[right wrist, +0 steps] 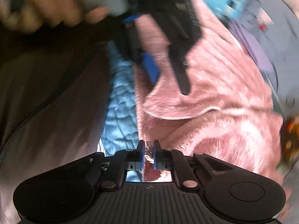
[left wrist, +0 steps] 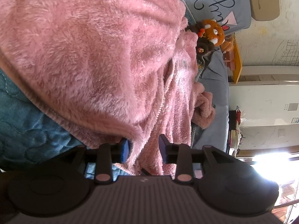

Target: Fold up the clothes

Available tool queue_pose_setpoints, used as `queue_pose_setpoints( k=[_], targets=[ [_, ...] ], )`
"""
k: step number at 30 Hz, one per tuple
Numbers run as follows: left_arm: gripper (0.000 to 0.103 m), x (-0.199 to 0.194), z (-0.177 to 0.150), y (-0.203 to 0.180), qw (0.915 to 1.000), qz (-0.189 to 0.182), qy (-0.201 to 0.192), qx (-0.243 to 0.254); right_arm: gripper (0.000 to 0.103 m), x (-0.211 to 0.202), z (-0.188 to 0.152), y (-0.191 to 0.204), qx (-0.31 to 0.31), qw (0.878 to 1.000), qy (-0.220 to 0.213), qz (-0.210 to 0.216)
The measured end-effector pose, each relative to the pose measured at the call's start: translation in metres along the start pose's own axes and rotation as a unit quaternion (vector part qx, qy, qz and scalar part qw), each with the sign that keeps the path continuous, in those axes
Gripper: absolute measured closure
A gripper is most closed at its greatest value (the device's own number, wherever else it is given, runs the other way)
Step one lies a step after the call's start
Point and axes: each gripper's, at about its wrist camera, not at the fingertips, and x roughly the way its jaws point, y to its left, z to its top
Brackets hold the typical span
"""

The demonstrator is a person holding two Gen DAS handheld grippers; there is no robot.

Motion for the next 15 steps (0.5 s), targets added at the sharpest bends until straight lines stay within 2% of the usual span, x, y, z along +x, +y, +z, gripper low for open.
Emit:
queue_pose_setpoints(
  k=[3, 6, 9, 10, 12, 15],
  targets=[
    [0.066, 0.0, 0.0, 0.001, 1.0, 0.0, 0.0, -0.001, 0.095, 0.003, -0.002, -0.009, 0.064, 0.998, -0.006, 0.005],
    [0.066, -0.001, 0.0, 0.001, 1.0, 0.0, 0.001, 0.0, 0.093, 0.011, -0.004, -0.005, 0.051, 0.999, 0.0, -0.013],
    [0.066, -0.001, 0.0, 0.001, 1.0, 0.001, 0.001, 0.001, 0.089, 0.023, -0.006, 0.008, -0.022, 0.999, 0.009, -0.048],
    [0.066, -0.001, 0.0, 0.0, 1.0, 0.001, 0.001, 0.0, 0.088, 0.024, -0.006, 0.01, -0.027, 0.998, 0.006, -0.054],
    [0.066, -0.001, 0.0, 0.0, 1.0, 0.001, 0.001, 0.0, 0.092, 0.023, -0.006, 0.009, -0.012, 0.998, -0.003, -0.059],
    [0.066, -0.001, 0.001, 0.0, 1.0, 0.001, 0.001, 0.001, 0.095, 0.02, -0.004, -0.003, 0.043, 0.997, -0.015, -0.062]
  ],
)
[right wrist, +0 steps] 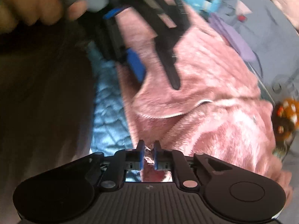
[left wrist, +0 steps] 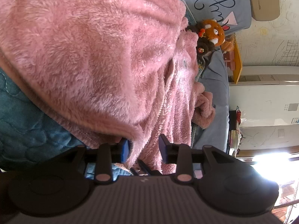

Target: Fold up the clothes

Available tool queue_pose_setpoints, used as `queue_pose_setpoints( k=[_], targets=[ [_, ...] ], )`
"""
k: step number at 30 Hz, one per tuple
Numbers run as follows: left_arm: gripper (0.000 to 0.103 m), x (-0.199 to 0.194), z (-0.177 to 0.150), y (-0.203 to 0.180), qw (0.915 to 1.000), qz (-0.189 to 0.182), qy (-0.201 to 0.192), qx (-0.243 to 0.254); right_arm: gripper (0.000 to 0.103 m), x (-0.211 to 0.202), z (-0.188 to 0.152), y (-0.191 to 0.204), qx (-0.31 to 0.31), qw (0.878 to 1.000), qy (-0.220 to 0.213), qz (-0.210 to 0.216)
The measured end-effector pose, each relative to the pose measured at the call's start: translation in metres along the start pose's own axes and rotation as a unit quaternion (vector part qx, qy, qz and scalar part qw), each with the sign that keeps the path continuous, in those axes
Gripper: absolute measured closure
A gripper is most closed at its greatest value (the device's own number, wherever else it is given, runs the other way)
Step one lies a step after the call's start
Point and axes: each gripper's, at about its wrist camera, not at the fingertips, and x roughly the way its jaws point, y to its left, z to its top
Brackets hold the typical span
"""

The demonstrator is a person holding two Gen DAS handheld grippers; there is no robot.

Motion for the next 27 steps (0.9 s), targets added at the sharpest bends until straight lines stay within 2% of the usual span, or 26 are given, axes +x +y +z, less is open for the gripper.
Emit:
queue_pose_setpoints(
  k=[3, 5, 7, 10, 11, 14, 17, 18, 20, 22, 25, 27],
  targets=[
    [0.066, 0.0, 0.0, 0.0, 1.0, -0.001, -0.001, -0.002, 0.095, -0.001, 0.003, -0.019, 0.1, 0.995, -0.014, 0.024],
    [0.066, -0.001, 0.001, 0.001, 1.0, -0.002, -0.004, -0.004, 0.095, -0.001, 0.003, -0.032, 0.186, 0.98, -0.028, 0.059],
    [0.066, -0.003, 0.001, 0.002, 0.9999, -0.004, -0.011, -0.008, 0.095, 0.002, 0.001, -0.043, 0.264, 0.959, -0.043, 0.09],
    [0.066, -0.009, 0.003, 0.004, 0.9994, -0.01, -0.028, -0.018, 0.094, 0.008, -0.006, -0.052, 0.364, 0.919, -0.069, 0.136],
    [0.066, -0.01, 0.004, 0.005, 0.9993, -0.012, -0.03, -0.021, 0.093, 0.011, -0.008, -0.05, 0.381, 0.911, -0.069, 0.143],
    [0.066, -0.009, 0.004, 0.005, 0.9992, -0.011, -0.03, -0.023, 0.088, 0.018, -0.008, -0.036, 0.347, 0.926, -0.057, 0.139],
    [0.066, -0.008, 0.004, 0.002, 0.9995, 0.001, -0.028, -0.012, 0.073, 0.004, -0.002, -0.026, 0.291, 0.946, -0.067, 0.129],
    [0.066, -0.008, 0.003, 0.002, 0.9995, 0.003, -0.028, -0.012, 0.072, -0.002, 0.0, -0.022, 0.262, 0.955, -0.069, 0.118],
    [0.066, -0.007, 0.005, 0.002, 0.9995, 0.006, -0.029, -0.012, 0.072, -0.013, 0.004, -0.011, 0.191, 0.975, -0.074, 0.088],
    [0.066, -0.008, 0.004, 0.001, 0.9994, 0.011, -0.032, -0.01, 0.072, -0.019, 0.008, -0.003, 0.122, 0.987, -0.076, 0.069],
    [0.066, -0.011, 0.004, 0.002, 0.9993, 0.013, -0.034, -0.009, 0.075, -0.018, 0.016, 0.009, 0.026, 0.995, -0.071, 0.059],
    [0.066, -0.012, 0.003, 0.003, 0.9991, 0.015, -0.038, -0.011, 0.08, -0.013, 0.02, 0.016, -0.036, 0.996, -0.061, 0.052]
  ],
)
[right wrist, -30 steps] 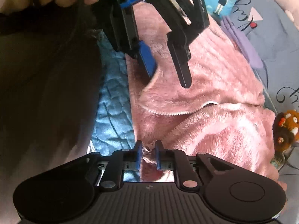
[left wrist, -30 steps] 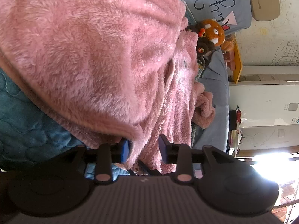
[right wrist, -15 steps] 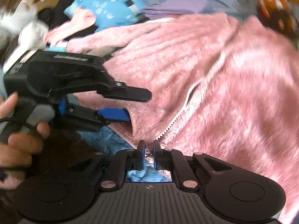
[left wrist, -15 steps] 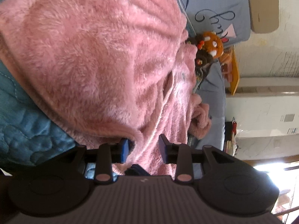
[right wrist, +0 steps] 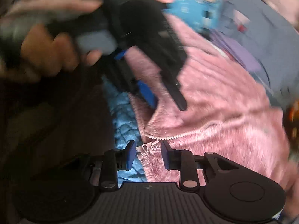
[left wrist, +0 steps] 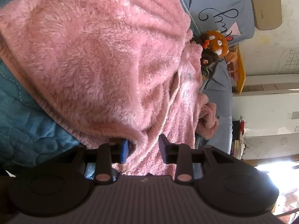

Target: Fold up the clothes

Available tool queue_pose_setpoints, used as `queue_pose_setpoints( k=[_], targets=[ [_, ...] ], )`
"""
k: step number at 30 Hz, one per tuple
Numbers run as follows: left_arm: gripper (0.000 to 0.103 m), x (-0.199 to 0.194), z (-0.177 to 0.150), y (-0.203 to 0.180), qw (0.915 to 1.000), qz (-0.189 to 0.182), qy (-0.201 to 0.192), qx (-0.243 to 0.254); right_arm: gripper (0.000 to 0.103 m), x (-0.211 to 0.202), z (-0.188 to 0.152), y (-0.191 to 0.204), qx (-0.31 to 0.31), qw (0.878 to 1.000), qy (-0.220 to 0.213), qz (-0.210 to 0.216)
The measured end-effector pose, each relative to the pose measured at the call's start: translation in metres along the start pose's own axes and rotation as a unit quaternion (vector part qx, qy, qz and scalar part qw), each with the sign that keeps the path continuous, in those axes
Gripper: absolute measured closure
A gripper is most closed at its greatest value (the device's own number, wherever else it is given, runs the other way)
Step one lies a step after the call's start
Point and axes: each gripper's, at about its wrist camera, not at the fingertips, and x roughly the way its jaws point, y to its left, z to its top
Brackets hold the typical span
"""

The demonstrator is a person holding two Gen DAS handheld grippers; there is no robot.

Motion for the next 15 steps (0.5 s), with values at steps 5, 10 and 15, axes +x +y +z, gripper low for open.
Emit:
queue_pose_setpoints(
  k=[5, 10, 15],
  targets=[
    [0.065, -0.006, 0.001, 0.002, 0.9998, 0.001, -0.019, -0.007, 0.085, 0.012, 0.002, 0.005, -0.096, 0.995, 0.031, 0.005],
    [0.053, -0.007, 0.001, 0.003, 0.9998, 0.008, -0.019, -0.004, 0.095, 0.012, 0.002, 0.002, -0.092, 0.995, 0.038, 0.01],
    [0.053, -0.01, 0.001, 0.005, 0.9998, 0.007, -0.02, -0.005, 0.103, 0.005, -0.002, 0.001, -0.057, 0.998, 0.034, -0.013]
  ],
)
